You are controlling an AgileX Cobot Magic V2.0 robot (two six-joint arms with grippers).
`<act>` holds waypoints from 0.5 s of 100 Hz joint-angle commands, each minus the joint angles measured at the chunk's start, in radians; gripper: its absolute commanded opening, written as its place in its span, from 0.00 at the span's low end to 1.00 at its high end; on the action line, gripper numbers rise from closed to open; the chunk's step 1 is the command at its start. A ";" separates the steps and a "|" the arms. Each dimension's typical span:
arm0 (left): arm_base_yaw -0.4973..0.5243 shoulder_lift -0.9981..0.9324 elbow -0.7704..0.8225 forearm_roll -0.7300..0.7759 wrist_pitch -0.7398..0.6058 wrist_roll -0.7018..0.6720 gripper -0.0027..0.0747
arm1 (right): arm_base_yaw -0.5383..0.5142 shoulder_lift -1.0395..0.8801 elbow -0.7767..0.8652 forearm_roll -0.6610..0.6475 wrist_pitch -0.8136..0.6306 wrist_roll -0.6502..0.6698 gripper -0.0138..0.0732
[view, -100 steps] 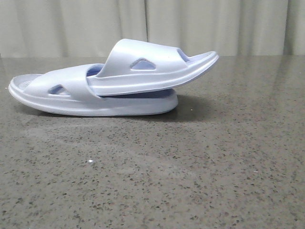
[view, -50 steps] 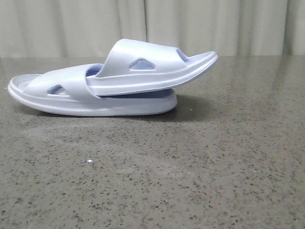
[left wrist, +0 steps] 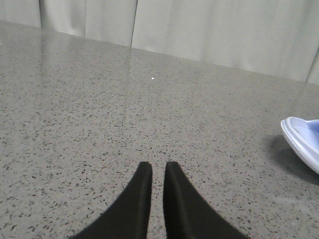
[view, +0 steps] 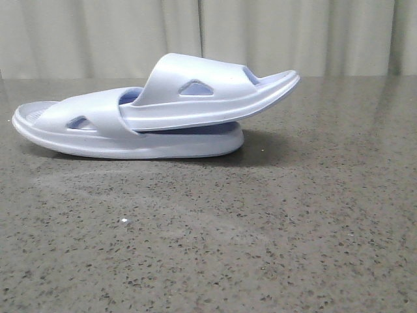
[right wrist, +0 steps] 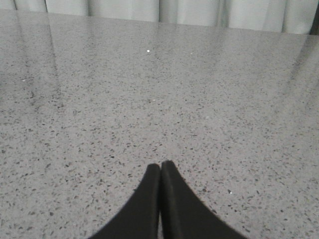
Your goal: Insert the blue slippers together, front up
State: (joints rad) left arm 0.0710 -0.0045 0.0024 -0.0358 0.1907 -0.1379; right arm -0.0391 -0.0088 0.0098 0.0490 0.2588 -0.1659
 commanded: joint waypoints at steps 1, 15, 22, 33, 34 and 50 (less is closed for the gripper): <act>0.002 -0.028 0.009 -0.001 -0.073 -0.009 0.05 | -0.008 -0.022 0.022 -0.014 -0.073 0.004 0.07; 0.002 -0.028 0.009 -0.001 -0.073 -0.009 0.05 | -0.008 -0.022 0.022 -0.014 -0.131 0.004 0.07; 0.002 -0.028 0.009 -0.001 -0.073 -0.009 0.05 | -0.008 -0.022 0.022 -0.011 -0.142 0.004 0.07; 0.002 -0.028 0.009 -0.001 -0.073 -0.009 0.05 | -0.008 -0.022 0.022 -0.011 -0.142 0.004 0.07; 0.002 -0.028 0.009 -0.001 -0.073 -0.009 0.05 | -0.008 -0.022 0.022 -0.011 -0.142 0.004 0.07; 0.002 -0.028 0.009 -0.001 -0.073 -0.009 0.05 | -0.008 -0.022 0.022 -0.011 -0.140 0.004 0.07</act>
State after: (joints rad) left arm 0.0710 -0.0045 0.0024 -0.0358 0.1907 -0.1379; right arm -0.0391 -0.0088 0.0098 0.0487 0.2057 -0.1659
